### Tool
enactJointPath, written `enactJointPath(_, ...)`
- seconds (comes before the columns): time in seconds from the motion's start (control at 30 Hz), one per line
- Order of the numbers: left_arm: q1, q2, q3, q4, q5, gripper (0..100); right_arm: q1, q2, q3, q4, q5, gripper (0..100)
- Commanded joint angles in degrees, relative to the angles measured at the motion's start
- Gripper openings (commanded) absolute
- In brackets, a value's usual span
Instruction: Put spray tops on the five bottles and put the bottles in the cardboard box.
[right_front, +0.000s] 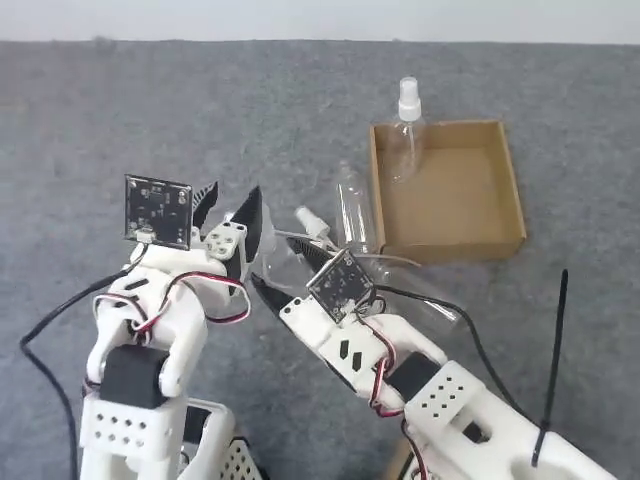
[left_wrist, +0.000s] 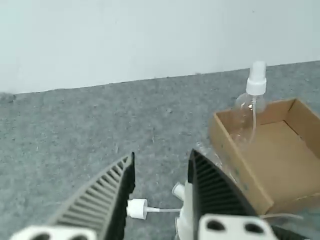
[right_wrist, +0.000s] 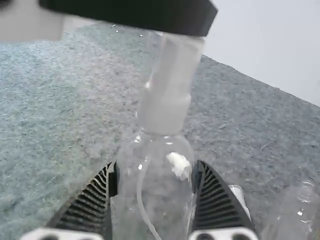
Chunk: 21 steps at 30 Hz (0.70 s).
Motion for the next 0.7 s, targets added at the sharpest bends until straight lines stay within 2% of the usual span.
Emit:
enactJointPath(0.0, 0.26, -0.26, -1.80, -0.44, -0.70, 16, 0.40, -2.15, -0.88, 0.13, -0.62, 0.6)
enactJointPath(0.23, 0.18, -0.26, -1.63, -0.44, -0.79, 16, 0.40, -2.15, -0.88, 0.13, -0.62, 0.6)
enactJointPath(0.4, -3.08, -0.26, -1.63, 0.44, -0.70, 16, 0.48, -2.15, -0.88, 0.13, -0.62, 0.6)
enactJointPath(0.67, -2.90, -0.70, -2.07, 2.81, -0.53, 16, 0.48, -2.15, -1.32, 2.33, -0.62, 0.6)
